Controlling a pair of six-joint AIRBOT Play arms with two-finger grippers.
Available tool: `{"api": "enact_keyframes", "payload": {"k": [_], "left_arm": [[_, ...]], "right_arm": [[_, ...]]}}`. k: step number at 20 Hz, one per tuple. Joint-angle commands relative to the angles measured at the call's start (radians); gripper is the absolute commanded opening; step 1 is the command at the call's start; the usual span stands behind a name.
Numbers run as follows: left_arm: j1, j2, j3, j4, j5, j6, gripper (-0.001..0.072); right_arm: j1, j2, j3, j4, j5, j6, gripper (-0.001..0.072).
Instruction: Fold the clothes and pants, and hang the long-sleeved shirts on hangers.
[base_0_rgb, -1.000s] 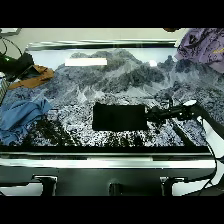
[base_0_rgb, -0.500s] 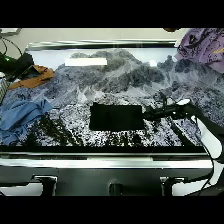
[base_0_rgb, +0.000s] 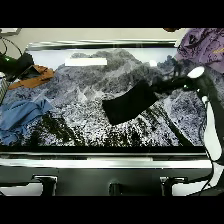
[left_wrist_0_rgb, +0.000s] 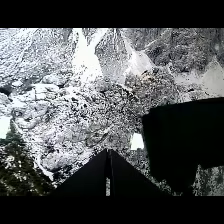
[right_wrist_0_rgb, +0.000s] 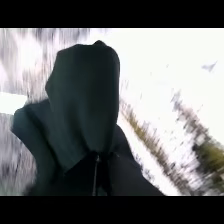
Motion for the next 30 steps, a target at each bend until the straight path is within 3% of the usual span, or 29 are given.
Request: {"api": "enact_keyframes", "payload": {"k": [1, 13, 19, 23, 30], "left_arm": [[0.000, 0.000, 0.000, 0.000, 0.000, 0.000, 0.0016], [0.000, 0.000, 0.000, 0.000, -0.009, 0.000, 0.0017], [0.000, 0.000, 0.000, 0.000, -0.019, 0.000, 0.0016], [0.000, 0.000, 0.000, 0.000, -0.019, 0.000, 0.0016], [0.000, 0.000, 0.000, 0.000, -0.019, 0.000, 0.0016]], "right_arm": [[-0.029, 0.000, 0.154, -0.099, -0.011, 0.171, 0.0026], [-0.437, 0.000, 0.269, -0.130, -0.124, 0.376, 0.0024], [-0.657, 0.008, 0.229, -0.342, 0.043, 0.431, 0.0024], [-0.708, 0.113, -0.016, -0.506, 0.030, 0.470, 0.0024], [-0.708, 0.428, -0.565, -0.771, -0.066, 0.708, 0.0026]]}}
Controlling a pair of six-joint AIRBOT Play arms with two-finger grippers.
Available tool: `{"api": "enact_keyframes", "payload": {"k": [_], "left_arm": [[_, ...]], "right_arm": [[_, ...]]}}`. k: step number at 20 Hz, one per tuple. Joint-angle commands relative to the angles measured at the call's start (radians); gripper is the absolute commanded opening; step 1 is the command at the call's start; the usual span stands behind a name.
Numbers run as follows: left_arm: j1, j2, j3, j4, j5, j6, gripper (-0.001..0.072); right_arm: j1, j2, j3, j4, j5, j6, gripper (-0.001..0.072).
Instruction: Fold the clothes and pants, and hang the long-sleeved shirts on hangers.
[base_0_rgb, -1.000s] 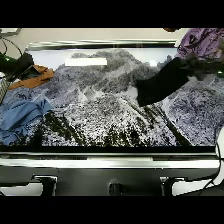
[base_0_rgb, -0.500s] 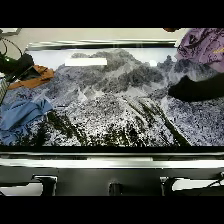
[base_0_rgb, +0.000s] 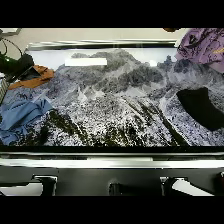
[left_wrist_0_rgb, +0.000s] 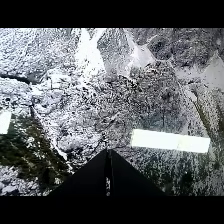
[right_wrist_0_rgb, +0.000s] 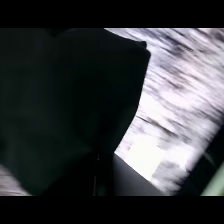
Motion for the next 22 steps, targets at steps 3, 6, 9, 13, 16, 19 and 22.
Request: {"api": "enact_keyframes", "payload": {"k": [3, 6, 9, 13, 16, 19, 22], "left_arm": [[0.000, 0.000, 0.000, 0.000, 0.000, 0.000, 0.0016], [0.000, 0.000, 0.000, 0.000, 0.000, 0.000, 0.0016], [0.000, 0.000, 0.000, 0.000, 0.000, 0.000, 0.0017], [0.000, 0.000, 0.000, 0.000, 0.000, 0.000, 0.0016], [0.000, 0.000, 0.000, 0.000, 0.000, 0.000, 0.0017], [0.000, 0.000, 0.000, 0.000, 0.000, 0.001, 0.0016], [0.000, 0.000, 0.000, 0.001, 0.001, 0.000, 0.0017]], "right_arm": [[-0.005, 0.179, -0.282, -0.264, -0.004, 0.099, 0.0025], [-0.004, 0.195, -0.314, -0.350, 0.066, 0.106, 0.0026], [-0.005, 0.196, -0.314, -0.367, 0.103, 0.106, 0.0025], [-0.004, 0.195, -0.315, -0.394, 0.140, 0.135, 0.0026], [-0.005, 0.195, -0.315, -0.412, 0.163, 0.136, 0.0027], [-0.004, 0.195, -0.315, -0.413, 0.169, 0.135, 0.0309], [-0.003, 0.196, -0.267, -0.394, 0.146, 0.125, 0.0542]]}}
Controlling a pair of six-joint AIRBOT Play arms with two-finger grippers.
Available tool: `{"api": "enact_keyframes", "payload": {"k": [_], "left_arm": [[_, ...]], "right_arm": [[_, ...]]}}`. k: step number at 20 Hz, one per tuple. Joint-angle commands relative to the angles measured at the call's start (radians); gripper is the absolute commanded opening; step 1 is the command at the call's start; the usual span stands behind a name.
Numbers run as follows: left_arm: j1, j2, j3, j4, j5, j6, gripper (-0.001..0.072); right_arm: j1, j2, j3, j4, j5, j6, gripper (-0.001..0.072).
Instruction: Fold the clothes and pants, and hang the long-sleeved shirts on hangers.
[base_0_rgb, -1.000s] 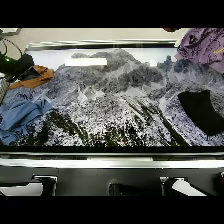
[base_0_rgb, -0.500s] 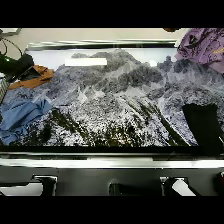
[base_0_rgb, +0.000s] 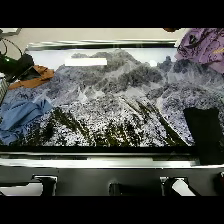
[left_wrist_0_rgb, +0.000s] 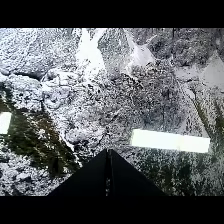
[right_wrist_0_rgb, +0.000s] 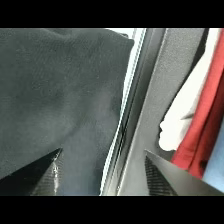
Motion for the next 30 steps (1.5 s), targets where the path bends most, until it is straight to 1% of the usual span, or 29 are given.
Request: {"api": "enact_keyframes", "payload": {"k": [1, 2, 3, 4, 5, 6, 7, 9, 10, 12, 14, 17, 19, 20, 22, 30], "left_arm": [[0.000, 0.000, 0.000, 0.001, 0.001, 0.000, 0.0017], [0.000, 0.000, 0.000, 0.001, 0.001, 0.000, 0.0017], [0.000, 0.000, 0.000, 0.001, 0.001, 0.000, 0.0016], [0.000, 0.000, 0.000, 0.002, 0.000, 0.001, 0.0016], [0.000, 0.000, 0.000, 0.017, 0.000, 0.003, 0.0016], [0.000, 0.001, 0.000, 0.041, -0.001, 0.003, 0.0016], [0.000, 0.002, 0.000, 0.063, -0.001, 0.009, 0.0015], [-0.001, 0.014, 0.000, 0.084, 0.000, 0.063, 0.0014], [-0.002, 0.026, -0.002, 0.093, 0.000, 0.098, 0.0013], [-0.020, 0.087, -0.061, 0.174, 0.016, 0.167, 0.0013], [-0.038, 0.194, -0.228, 0.202, 0.098, 0.207, 0.0013], [-0.061, 0.383, -0.540, 0.202, 0.254, 0.214, 0.0014], [-0.060, 0.459, -0.655, 0.204, 0.301, 0.214, 0.0015], [-0.060, 0.477, -0.682, 0.217, 0.301, 0.213, 0.0017], [-0.060, 0.481, -0.694, 0.225, 0.273, 0.202, 0.0020], [-0.061, 0.477, -0.694, 0.224, 0.274, 0.202, 0.0019]], "right_arm": [[0.002, 0.001, 0.085, 0.065, -0.065, -0.045, 0.0537], [0.004, 0.001, 0.143, 0.164, -0.138, -0.106, 0.0484], [0.021, 0.001, 0.201, 0.295, -0.228, -0.185, 0.0403], [0.068, 0.000, 0.253, 0.401, -0.300, -0.266, 0.0353], [0.137, -0.002, 0.289, 0.458, -0.347, -0.325, 0.0299], [0.238, -0.006, 0.319, 0.485, -0.371, -0.377, 0.0230], [0.344, -0.008, 0.329, 0.487, -0.378, -0.407, 0.0143], [0.571, -0.016, 0.329, 0.474, -0.365, -0.438, 0.0027], [0.677, -0.023, 0.329, 0.472, -0.354, -0.440, 0.0029], [0.852, -0.033, 0.327, 0.460, -0.329, -0.440, 0.0029], [0.977, -0.033, 0.325, 0.456, -0.312, -0.439, 0.0029], [1.101, -0.032, 0.325, 0.457, -0.267, -0.439, 0.0029], [1.132, -0.032, 0.325, 0.457, -0.243, -0.440, 0.0029], [1.132, -0.032, 0.325, 0.460, -0.235, -0.439, 0.0029], [1.129, -0.032, 0.325, 0.441, -0.235, -0.440, 0.0030], [1.129, -0.032, 0.325, 0.422, -0.236, -0.440, 0.0030]]}}
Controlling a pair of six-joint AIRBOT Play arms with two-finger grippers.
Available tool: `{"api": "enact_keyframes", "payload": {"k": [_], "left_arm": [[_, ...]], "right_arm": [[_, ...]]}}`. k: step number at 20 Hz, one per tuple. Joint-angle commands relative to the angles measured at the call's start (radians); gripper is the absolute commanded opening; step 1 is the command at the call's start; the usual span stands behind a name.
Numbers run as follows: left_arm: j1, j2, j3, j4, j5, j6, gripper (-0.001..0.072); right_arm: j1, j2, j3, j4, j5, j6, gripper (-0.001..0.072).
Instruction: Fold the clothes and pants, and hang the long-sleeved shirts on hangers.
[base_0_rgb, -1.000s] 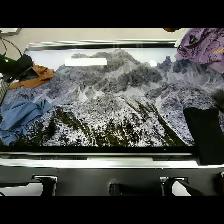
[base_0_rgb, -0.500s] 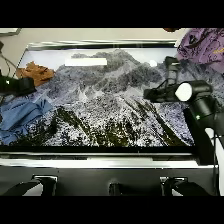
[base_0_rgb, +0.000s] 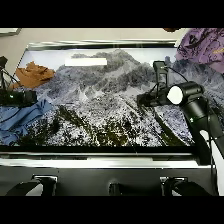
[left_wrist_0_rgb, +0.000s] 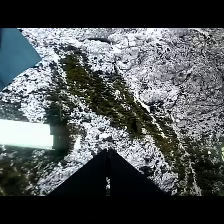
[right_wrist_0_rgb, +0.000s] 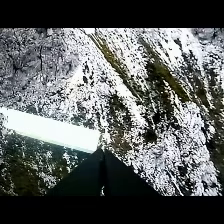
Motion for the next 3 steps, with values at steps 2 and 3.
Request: {"api": "enact_keyframes", "payload": {"k": [2, 3], "left_arm": [[-0.001, 0.004, -0.006, 0.002, 0.002, -0.001, 0.0019], [-0.001, 0.004, -0.006, 0.002, 0.002, -0.001, 0.0019]], "right_arm": [[0.003, -0.001, 0.001, -0.005, 0.003, 0.000, 0.0030], [0.003, -0.001, 0.001, -0.005, 0.003, 0.000, 0.0030]]}}
